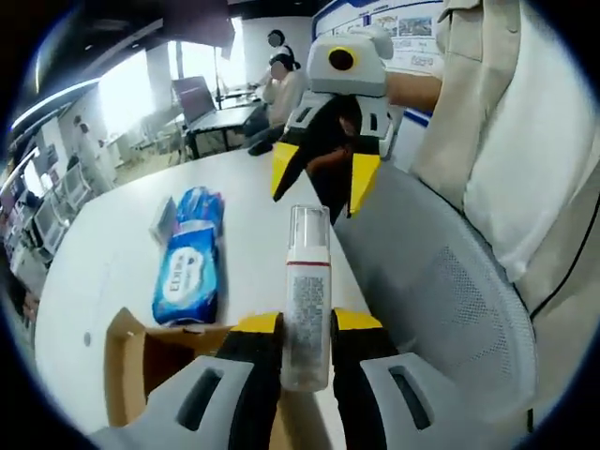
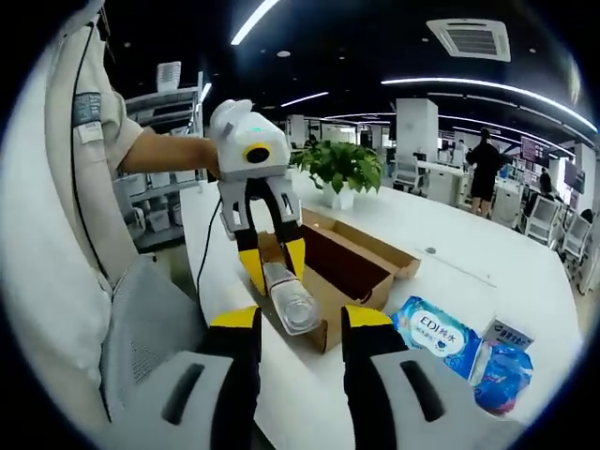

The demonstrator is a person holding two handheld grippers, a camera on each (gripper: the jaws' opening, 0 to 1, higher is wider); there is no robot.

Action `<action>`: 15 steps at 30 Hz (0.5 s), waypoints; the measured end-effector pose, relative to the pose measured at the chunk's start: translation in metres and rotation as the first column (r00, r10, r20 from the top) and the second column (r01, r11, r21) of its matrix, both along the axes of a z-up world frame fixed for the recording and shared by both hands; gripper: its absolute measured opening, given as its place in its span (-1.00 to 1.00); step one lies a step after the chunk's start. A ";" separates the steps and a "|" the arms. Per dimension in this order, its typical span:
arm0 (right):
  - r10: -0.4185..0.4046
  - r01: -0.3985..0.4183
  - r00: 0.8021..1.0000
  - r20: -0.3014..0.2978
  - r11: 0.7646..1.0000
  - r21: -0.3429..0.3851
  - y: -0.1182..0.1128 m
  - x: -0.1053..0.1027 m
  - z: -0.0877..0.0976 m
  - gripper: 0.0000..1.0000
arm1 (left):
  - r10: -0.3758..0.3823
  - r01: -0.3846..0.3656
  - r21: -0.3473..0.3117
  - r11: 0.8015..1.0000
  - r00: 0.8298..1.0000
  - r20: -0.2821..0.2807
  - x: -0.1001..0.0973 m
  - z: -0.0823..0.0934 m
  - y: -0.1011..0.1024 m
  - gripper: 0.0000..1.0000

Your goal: Operate the shoe box by opening the lid, removing the specified soft item, and placing it in the target area until the item is outside and the box remains undamaged.

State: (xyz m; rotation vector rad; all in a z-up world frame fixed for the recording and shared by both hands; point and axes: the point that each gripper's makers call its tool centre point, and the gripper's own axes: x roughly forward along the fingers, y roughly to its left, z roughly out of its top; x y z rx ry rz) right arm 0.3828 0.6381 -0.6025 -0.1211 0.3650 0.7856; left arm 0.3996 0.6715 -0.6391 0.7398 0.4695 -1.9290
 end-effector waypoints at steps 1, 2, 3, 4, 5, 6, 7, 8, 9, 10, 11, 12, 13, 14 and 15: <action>0.009 -0.009 1.000 -0.001 1.000 -0.002 0.002 -0.001 -0.001 -0.49 | -0.005 0.005 -0.004 1.000 1.000 -0.003 -0.002 0.001 -0.002 -0.65; 0.014 -0.014 1.000 -0.002 1.000 -0.004 0.003 -0.001 -0.001 -0.52 | -0.010 0.010 -0.007 1.000 1.000 -0.006 -0.004 0.002 -0.003 -0.65; 0.024 -0.024 1.000 0.000 1.000 -0.006 0.005 -0.002 -0.001 -0.56 | -0.016 0.016 -0.011 1.000 1.000 -0.009 -0.005 0.002 -0.003 -0.65; 0.027 -0.027 1.000 0.000 1.000 -0.007 0.005 -0.003 -0.001 -0.58 | -0.021 0.021 -0.016 1.000 1.000 -0.012 -0.006 0.003 -0.004 -0.65; 0.029 -0.029 1.000 0.003 1.000 -0.012 0.006 -0.003 -0.001 -0.58 | -0.030 0.030 -0.018 0.999 0.999 -0.013 -0.008 0.003 -0.005 -0.65; 0.033 -0.033 0.999 0.000 0.999 -0.012 0.007 -0.003 -0.002 -0.59 | -0.036 0.036 -0.022 0.999 0.999 -0.015 -0.009 0.004 -0.005 -0.65; 0.036 -0.036 0.999 0.004 0.999 -0.014 0.007 -0.003 -0.001 -0.61 | -0.043 0.043 -0.026 0.999 0.999 -0.019 -0.011 0.004 -0.006 -0.65; 0.041 -0.041 0.999 0.006 0.999 -0.014 0.008 -0.004 -0.001 -0.60 | -0.049 0.048 -0.032 0.998 0.999 -0.021 -0.012 0.005 -0.006 -0.65; 0.046 -0.046 0.999 0.005 0.999 -0.013 0.008 -0.005 -0.001 -0.61 | -0.051 0.051 -0.029 0.998 0.998 -0.021 -0.013 0.005 -0.006 -0.65; 0.051 -0.051 0.999 0.009 0.999 -0.012 0.009 -0.006 0.000 -0.61 | -0.062 0.061 -0.037 0.997 0.998 -0.021 -0.014 0.006 -0.007 -0.65; 0.059 -0.059 0.998 0.007 0.998 -0.012 0.009 -0.007 -0.001 -0.62 | -0.075 0.074 -0.040 0.996 0.997 -0.018 -0.015 0.007 -0.007 -0.65; 0.067 -0.067 0.998 0.002 0.998 -0.016 0.010 -0.009 -0.002 -0.63 | -0.088 0.088 -0.042 0.995 0.996 -0.007 -0.016 0.007 -0.007 -0.65; 0.070 -0.070 0.998 -0.001 0.997 -0.021 0.010 -0.010 -0.003 -0.63 | -0.090 0.090 -0.041 0.995 0.996 -0.005 -0.016 0.006 -0.006 -0.65; 0.081 -0.081 0.997 -0.003 0.996 -0.030 0.011 -0.011 -0.004 -0.64 | -0.094 0.094 -0.039 0.995 0.996 -0.002 -0.016 0.006 -0.006 -0.65; 0.089 -0.089 0.996 -0.005 0.995 -0.035 0.012 -0.013 -0.005 -0.65 | -0.105 0.105 -0.037 0.994 0.994 0.007 -0.017 0.005 -0.006 -0.65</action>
